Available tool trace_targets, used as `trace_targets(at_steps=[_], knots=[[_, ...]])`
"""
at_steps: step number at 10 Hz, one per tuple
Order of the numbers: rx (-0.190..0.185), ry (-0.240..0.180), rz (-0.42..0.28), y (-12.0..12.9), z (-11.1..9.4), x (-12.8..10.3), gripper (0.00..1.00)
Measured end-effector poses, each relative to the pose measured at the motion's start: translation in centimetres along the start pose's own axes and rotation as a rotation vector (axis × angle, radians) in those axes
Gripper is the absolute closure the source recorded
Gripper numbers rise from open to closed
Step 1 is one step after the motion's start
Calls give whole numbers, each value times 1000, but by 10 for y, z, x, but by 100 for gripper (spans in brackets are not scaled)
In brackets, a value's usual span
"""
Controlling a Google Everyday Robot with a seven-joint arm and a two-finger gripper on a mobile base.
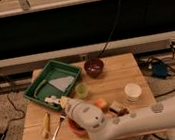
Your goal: Place brush in plastic cup
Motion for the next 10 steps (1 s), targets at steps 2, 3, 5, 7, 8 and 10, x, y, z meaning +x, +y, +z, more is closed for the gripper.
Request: trace_targets(at_steps=[2,3,5,7,8,10], knots=[[-23,-20,20,13,-2,-14,100],[-34,-25,29,17,-3,-15,100],[-52,-26,52,27,-5,-11,100],[-60,-18,83,34,-7,-5,100],[-65,-8,99,39,-9,2,100],[-75,15,113,48,-16,17,100]])
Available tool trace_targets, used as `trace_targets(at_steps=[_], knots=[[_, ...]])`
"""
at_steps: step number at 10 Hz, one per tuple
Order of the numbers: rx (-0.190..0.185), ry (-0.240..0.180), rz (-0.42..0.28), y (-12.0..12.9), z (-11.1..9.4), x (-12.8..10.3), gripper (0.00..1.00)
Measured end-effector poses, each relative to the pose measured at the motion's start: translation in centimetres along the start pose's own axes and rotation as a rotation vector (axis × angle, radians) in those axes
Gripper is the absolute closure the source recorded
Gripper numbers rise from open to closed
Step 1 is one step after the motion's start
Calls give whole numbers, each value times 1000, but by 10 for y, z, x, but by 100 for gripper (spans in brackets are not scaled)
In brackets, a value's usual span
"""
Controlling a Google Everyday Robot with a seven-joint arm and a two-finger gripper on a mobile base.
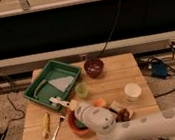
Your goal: Place brush in plastic cup
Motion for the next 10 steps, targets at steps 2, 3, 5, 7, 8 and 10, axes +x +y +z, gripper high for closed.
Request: trace_targets(at_steps=[2,3,5,7,8,10], knots=[[-10,24,7,6,-6,14,100],[-15,35,10,8,-9,20,100],[-29,64,22,16,-18,34,100],[-40,84,48,24,-25,44,100],[-44,92,70,29,-28,49,100],[-45,113,137,42,-35,63,100]])
